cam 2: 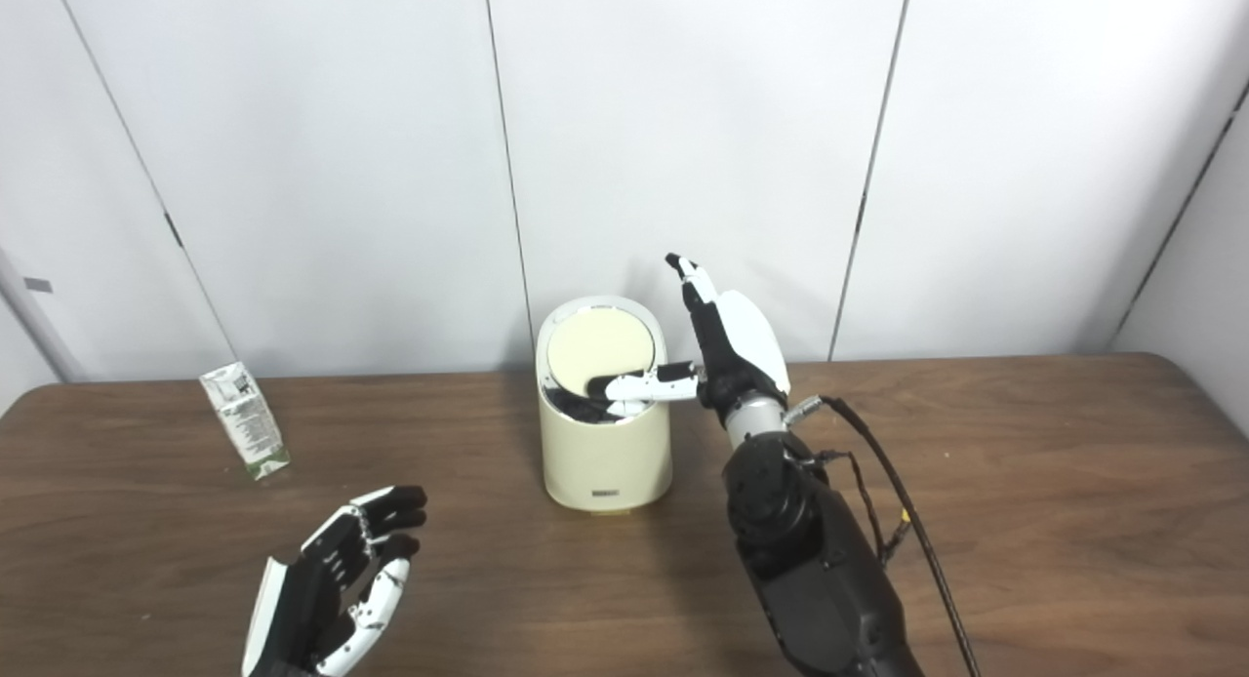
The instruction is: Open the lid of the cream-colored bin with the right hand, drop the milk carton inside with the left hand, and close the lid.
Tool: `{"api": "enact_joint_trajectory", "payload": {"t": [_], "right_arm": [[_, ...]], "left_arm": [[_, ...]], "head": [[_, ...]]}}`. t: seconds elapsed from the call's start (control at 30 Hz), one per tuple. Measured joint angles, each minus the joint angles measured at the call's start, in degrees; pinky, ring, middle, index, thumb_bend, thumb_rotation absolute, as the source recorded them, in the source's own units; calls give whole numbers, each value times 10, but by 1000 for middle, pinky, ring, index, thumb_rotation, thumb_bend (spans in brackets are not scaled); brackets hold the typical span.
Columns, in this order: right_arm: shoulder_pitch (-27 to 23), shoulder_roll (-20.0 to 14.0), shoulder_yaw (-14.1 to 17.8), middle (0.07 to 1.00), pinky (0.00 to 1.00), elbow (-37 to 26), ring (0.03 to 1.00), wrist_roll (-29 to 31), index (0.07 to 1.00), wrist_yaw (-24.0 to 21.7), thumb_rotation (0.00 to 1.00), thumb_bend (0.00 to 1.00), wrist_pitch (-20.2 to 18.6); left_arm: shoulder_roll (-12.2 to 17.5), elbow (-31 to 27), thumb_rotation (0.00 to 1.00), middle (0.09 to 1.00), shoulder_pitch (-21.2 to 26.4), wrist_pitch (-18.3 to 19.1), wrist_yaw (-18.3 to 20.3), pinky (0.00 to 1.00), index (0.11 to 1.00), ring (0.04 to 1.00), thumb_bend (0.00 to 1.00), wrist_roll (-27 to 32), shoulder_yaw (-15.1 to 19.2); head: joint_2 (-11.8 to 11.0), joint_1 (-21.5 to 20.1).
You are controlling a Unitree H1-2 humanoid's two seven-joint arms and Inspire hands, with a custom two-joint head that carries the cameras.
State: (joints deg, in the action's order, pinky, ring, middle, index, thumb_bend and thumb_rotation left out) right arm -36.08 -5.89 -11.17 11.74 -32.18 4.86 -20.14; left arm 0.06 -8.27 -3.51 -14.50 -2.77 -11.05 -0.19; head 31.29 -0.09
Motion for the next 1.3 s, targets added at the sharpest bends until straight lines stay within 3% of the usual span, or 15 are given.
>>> {"api": "enact_joint_trajectory", "payload": {"t": [0.2, 0.5, 0.63, 1.03, 1.3], "right_arm": [[-2, -3, -2, 982, 833, 7, 949, 0, 954, 0, 343, 798, -2], [-20, 3, -3, 988, 832, -1, 947, 0, 954, 1, 81, 898, -4], [-24, 2, -6, 987, 848, -1, 950, -2, 953, 2, 30, 916, -8], [-22, 1, -13, 992, 837, -4, 945, -2, 956, 4, 0, 894, -10], [-21, 1, -13, 993, 847, -5, 950, -2, 960, 4, 34, 876, -10]], "left_arm": [[-2, 0, 335, 752, 0, 0, -1, 650, 746, 729, 187, -1, 0], [-2, -3, 356, 755, 0, 0, 0, 653, 749, 733, 194, 1, -1], [-2, -3, 357, 754, 0, 0, 0, 650, 747, 732, 195, 3, -1], [-2, -3, 362, 751, 0, 0, 0, 647, 745, 727, 188, 0, -1], [-2, -3, 343, 749, 0, 0, 0, 644, 741, 725, 189, 0, -1]], "head": [[1, 1], [4, 1], [4, 1], [4, 0], [4, 0]]}}
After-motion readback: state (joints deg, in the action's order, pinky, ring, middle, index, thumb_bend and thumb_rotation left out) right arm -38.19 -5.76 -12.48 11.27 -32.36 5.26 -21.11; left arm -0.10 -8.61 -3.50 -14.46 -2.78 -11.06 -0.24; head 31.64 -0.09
